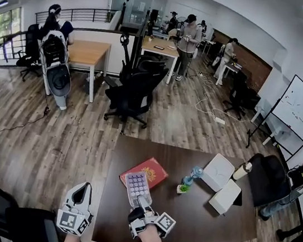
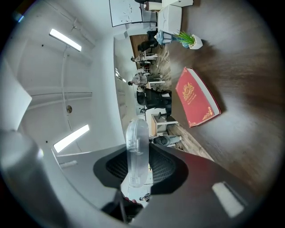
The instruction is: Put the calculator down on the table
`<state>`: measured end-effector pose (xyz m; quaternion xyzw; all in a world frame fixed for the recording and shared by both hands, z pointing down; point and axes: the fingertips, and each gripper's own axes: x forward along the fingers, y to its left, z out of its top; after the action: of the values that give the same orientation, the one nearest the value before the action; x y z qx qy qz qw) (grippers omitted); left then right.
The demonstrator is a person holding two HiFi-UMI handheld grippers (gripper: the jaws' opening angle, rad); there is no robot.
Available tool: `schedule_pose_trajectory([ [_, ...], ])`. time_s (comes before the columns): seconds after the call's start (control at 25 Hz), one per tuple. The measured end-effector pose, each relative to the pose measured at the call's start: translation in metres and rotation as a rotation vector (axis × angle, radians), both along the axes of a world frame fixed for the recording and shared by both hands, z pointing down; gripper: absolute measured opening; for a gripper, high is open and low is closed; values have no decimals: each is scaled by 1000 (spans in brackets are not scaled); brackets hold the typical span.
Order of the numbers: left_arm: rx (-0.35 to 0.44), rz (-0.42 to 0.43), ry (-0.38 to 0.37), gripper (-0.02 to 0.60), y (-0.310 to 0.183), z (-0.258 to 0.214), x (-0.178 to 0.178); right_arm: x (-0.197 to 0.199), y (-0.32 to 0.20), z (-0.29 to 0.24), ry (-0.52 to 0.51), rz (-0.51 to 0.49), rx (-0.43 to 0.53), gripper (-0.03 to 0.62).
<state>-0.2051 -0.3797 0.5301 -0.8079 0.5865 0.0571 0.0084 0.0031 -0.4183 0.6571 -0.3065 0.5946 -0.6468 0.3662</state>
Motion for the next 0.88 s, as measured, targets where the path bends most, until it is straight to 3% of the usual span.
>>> schedule_pose_trajectory([
  [0.88,2,-30,12,-5,-5,2,-9,9,43,226,131,-48,-363,115],
])
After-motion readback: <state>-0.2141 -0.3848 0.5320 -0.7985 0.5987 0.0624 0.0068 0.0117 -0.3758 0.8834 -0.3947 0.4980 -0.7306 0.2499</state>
